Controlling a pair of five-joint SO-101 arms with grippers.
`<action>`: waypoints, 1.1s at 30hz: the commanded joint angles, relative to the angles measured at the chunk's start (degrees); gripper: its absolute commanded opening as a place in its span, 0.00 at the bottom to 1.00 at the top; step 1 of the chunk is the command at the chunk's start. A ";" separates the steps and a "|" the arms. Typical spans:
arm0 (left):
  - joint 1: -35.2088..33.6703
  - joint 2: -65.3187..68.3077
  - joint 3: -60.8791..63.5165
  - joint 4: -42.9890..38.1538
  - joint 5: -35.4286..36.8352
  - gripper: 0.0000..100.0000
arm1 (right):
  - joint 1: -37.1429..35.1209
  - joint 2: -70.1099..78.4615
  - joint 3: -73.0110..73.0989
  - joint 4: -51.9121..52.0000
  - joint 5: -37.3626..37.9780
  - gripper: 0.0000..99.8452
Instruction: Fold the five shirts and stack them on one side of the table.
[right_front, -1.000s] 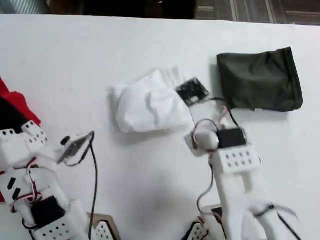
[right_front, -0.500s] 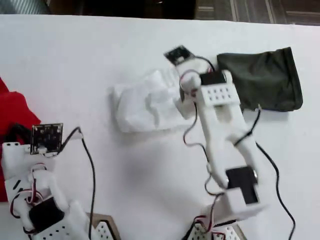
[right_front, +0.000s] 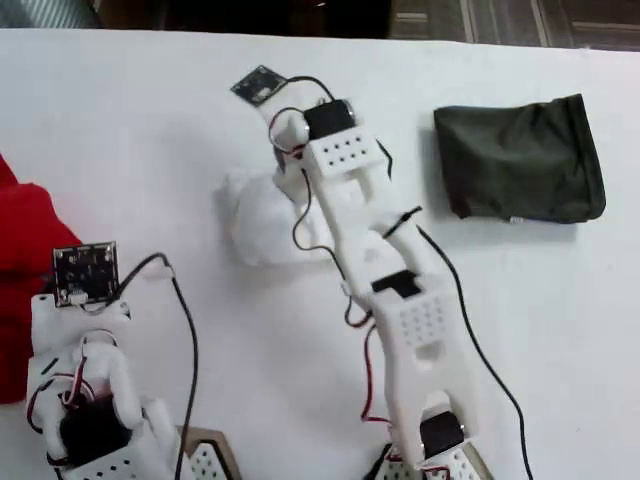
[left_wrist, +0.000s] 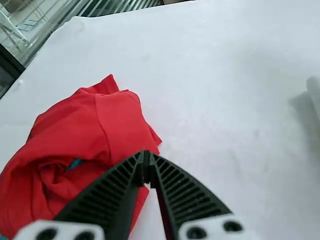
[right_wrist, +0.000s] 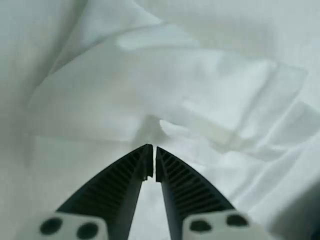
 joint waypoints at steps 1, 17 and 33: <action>0.70 9.32 -6.20 -0.18 0.88 0.03 | -0.48 4.44 -10.20 2.51 -0.26 0.02; 0.97 30.51 -17.71 -1.67 0.97 0.03 | -5.14 11.12 -19.25 5.32 -0.26 0.02; 0.70 30.51 -17.10 -3.96 1.05 0.03 | 3.38 8.13 -14.24 6.64 0.26 0.02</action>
